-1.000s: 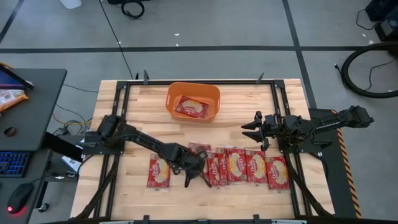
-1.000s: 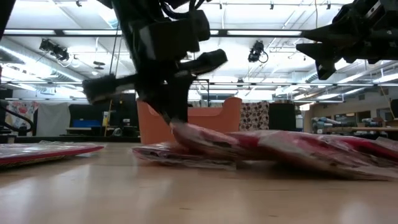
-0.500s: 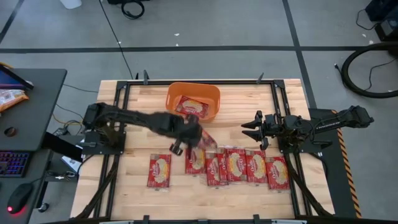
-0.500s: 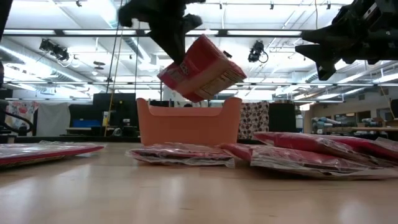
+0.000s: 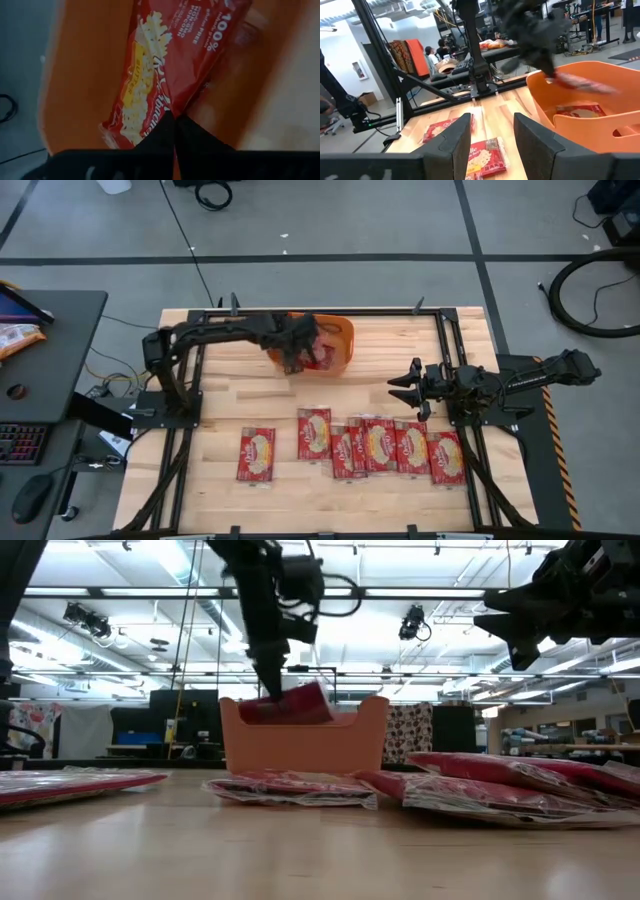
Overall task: Sort popcorn bags into baskets
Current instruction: Put the red popcorn bag into the orange bin
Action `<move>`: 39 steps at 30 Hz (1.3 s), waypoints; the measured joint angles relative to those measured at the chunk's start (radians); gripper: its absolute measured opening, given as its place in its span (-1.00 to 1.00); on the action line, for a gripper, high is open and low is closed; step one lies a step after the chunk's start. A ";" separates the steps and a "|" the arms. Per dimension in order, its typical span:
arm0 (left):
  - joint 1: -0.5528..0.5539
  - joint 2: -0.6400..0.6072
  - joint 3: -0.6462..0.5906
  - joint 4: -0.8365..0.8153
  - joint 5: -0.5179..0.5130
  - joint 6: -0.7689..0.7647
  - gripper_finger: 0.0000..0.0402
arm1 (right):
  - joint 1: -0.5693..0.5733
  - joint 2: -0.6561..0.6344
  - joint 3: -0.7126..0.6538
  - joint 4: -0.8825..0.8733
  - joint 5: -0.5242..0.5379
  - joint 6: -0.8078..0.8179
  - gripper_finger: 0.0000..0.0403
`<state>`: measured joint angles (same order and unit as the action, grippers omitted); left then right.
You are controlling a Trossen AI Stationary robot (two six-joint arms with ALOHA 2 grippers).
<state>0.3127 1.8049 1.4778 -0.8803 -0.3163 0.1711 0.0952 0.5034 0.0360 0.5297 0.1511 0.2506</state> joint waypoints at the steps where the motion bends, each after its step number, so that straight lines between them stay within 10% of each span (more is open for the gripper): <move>1: 0.015 0.010 0.000 0.025 -0.002 0.009 -0.96 | 0.001 0.003 0.000 0.004 0.002 0.000 -0.24; 16: -0.126 0.049 0.001 0.070 0.006 0.267 -0.28 | 0.000 0.013 0.000 0.008 0.005 0.000 -0.24; 39: -0.634 0.117 -0.235 0.203 0.004 0.988 -0.18 | 0.001 0.022 0.000 0.014 0.003 0.017 -0.24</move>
<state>-0.3212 1.9217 1.2430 -0.6769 -0.3126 1.1588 0.0959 0.5255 0.0357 0.5439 0.1542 0.2678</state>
